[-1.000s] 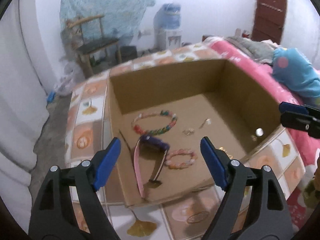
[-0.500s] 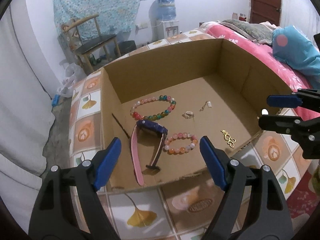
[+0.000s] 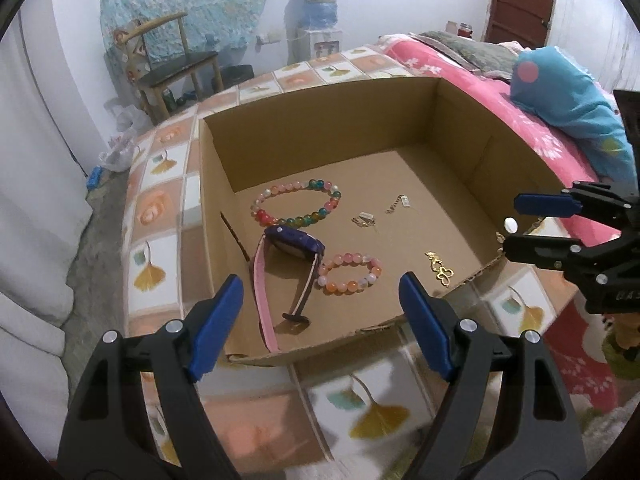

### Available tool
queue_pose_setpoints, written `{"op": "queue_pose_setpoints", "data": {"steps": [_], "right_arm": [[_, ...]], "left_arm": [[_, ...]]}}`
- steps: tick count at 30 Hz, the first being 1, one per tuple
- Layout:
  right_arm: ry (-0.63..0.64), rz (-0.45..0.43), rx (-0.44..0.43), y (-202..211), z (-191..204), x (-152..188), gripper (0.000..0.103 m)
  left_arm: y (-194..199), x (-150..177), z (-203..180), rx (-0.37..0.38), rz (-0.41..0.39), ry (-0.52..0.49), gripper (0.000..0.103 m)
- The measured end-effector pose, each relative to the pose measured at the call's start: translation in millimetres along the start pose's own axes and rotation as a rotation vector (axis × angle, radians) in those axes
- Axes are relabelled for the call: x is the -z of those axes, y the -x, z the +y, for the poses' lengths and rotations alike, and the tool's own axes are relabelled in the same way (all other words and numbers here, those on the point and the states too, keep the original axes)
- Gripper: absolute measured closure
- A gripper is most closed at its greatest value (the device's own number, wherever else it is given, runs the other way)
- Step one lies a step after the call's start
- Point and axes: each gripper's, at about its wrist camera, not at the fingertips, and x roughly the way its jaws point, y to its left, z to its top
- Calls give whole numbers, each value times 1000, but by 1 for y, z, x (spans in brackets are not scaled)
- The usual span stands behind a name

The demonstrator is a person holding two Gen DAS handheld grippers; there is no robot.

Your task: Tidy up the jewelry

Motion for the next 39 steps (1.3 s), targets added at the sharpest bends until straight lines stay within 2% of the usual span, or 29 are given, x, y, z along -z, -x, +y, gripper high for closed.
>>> {"op": "queue_pose_setpoints", "data": {"steps": [4,7,8,9,12,16,18,20,23,25,28,31,39], "right_arm": [[-9,1,6,7,3,9,47],[-40,-29,29,20,2,8,47],[-54,-44,29,26,1,7,44],[-88,-75,19,39,-1,7,36],[-179,-138,-47,65,-8,10,25],[-221,-104,-38,73,-9,13,18],[-216,-72,-5,71,-4,14,14],[-209,-38,37,65,2,17,10],[-186,-2,137,61,11,19,10],[-181,16,196,58,14,20,10],[-198,43,168,55,13,19,10],[-230,82,140,51,10,16,10],[-225,142,184,36,15,10,10]], "left_arm": [[7,6,-2,20,8,6,27],[17,5,3,34,-32,29,25],[22,4,3,41,-50,35,24],[32,4,5,61,-88,43,19],[54,0,6,96,-179,53,12],[72,-3,0,122,-239,57,9],[74,-4,-4,106,-249,68,8],[74,-4,-8,57,-252,69,8],[75,-3,-12,-2,-258,45,8],[73,-3,-17,-86,-245,29,8],[71,-3,-19,-137,-219,27,8],[65,-7,-17,-130,-147,46,8],[34,-13,-11,-131,44,76,8]]}}
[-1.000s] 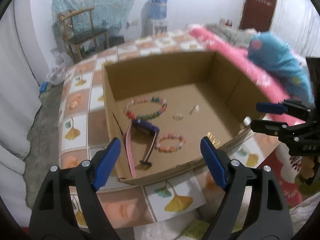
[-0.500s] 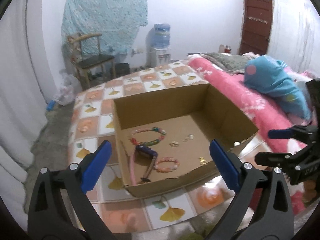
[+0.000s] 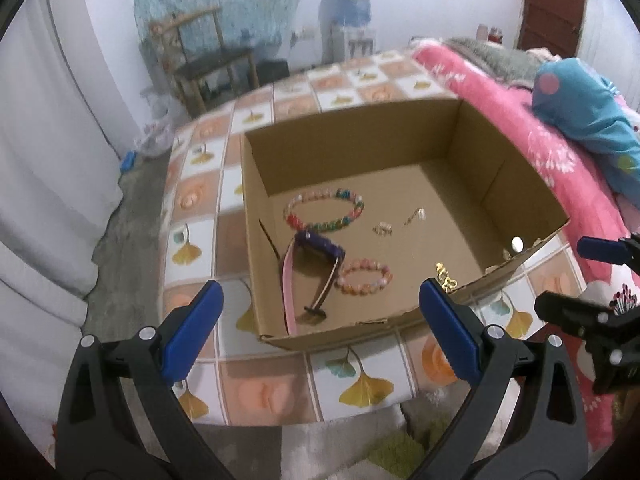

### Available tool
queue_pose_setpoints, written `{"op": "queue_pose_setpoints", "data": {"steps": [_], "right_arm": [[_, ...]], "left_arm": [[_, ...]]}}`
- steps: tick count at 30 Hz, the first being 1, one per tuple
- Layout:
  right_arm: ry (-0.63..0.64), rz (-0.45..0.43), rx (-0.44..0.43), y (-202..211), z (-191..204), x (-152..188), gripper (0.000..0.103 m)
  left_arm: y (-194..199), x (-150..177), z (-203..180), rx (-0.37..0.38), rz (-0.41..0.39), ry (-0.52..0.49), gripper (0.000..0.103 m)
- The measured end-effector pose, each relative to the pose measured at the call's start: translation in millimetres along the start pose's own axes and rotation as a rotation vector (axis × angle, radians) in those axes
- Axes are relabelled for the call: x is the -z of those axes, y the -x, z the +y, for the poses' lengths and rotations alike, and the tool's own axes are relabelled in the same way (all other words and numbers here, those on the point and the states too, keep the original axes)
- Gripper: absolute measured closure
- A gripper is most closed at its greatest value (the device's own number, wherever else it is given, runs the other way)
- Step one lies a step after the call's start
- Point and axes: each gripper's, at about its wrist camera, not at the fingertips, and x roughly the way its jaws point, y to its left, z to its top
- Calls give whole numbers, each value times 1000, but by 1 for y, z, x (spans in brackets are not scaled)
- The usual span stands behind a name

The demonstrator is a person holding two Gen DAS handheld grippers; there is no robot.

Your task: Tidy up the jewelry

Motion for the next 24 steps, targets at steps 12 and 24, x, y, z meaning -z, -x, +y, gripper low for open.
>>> {"op": "queue_pose_setpoints", "data": {"steps": [12,24], "right_arm": [[-22,-49,52,6,2,-4,10],[11,-70,45,10,13,1,10]], "left_arm": [[3,1,-3,-13,49,52,8],[5,22,2,7,104,191,8]]}}
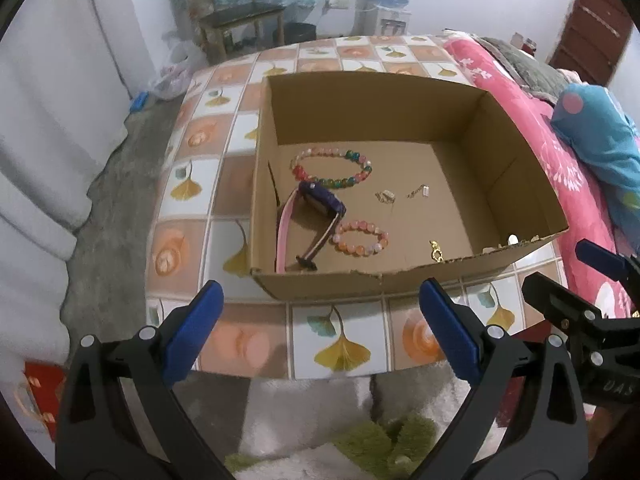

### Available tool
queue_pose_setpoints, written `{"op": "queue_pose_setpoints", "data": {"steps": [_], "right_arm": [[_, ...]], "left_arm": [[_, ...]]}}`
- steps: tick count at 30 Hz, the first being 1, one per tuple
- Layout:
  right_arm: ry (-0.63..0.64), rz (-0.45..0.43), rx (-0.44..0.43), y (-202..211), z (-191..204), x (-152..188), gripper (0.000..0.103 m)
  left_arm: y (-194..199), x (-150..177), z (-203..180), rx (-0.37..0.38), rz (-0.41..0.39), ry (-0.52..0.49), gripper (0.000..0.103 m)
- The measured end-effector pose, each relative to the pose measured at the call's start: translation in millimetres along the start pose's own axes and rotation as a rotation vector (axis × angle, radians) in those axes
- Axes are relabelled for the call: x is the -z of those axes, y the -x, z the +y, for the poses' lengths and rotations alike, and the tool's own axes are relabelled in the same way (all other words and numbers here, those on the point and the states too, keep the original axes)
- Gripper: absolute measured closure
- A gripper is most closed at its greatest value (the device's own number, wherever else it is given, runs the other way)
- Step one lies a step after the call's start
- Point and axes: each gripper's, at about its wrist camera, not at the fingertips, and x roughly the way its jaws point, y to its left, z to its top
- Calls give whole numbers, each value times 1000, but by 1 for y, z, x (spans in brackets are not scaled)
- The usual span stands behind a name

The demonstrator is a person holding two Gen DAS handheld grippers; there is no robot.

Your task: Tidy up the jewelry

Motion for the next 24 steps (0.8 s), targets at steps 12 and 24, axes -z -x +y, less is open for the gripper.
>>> {"op": "queue_pose_setpoints", "data": {"steps": [12,24], "right_arm": [[-2,43,-30,-6,4,-2,9],[3,97,-31,-19,5,-6,10]], "left_arm": [[-3,5,4,1,47,41,8],[-12,-3,8,6,84,54,8]]}}
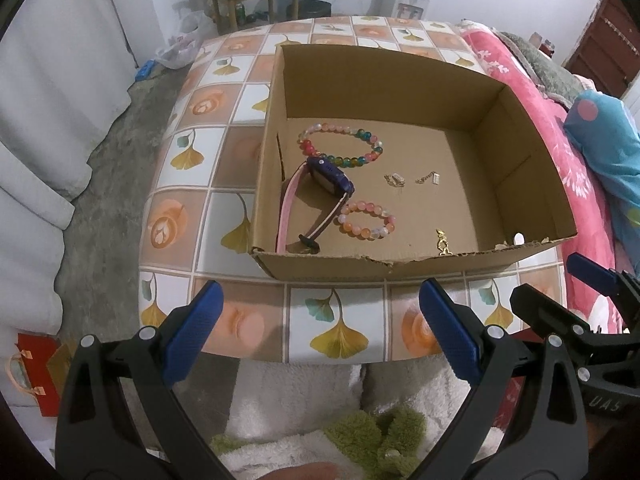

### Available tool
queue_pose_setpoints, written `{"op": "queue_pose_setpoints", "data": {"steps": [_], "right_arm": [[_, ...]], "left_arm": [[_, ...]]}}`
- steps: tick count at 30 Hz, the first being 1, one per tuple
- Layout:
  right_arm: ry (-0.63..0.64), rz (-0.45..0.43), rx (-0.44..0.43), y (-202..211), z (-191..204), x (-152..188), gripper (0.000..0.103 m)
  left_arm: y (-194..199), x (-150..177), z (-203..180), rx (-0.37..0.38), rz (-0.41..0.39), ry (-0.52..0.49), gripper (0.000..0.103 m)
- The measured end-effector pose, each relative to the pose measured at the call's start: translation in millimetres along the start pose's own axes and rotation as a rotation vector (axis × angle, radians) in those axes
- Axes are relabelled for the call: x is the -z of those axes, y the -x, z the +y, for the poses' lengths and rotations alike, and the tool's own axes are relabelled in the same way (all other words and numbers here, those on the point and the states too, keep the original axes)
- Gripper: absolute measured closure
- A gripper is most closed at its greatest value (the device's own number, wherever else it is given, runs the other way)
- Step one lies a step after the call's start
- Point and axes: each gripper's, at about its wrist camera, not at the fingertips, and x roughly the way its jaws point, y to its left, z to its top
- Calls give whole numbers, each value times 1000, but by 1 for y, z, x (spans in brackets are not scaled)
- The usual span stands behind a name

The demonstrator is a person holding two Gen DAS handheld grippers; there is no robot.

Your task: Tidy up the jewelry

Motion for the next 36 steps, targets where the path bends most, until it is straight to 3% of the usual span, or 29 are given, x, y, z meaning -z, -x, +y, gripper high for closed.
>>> {"op": "queue_pose_setpoints", "data": {"steps": [36], "right_arm": [[4,8,-7,-2,-4,-1,9]], "left_arm": [[-6,1,-3,-19,24,-17,8]]}}
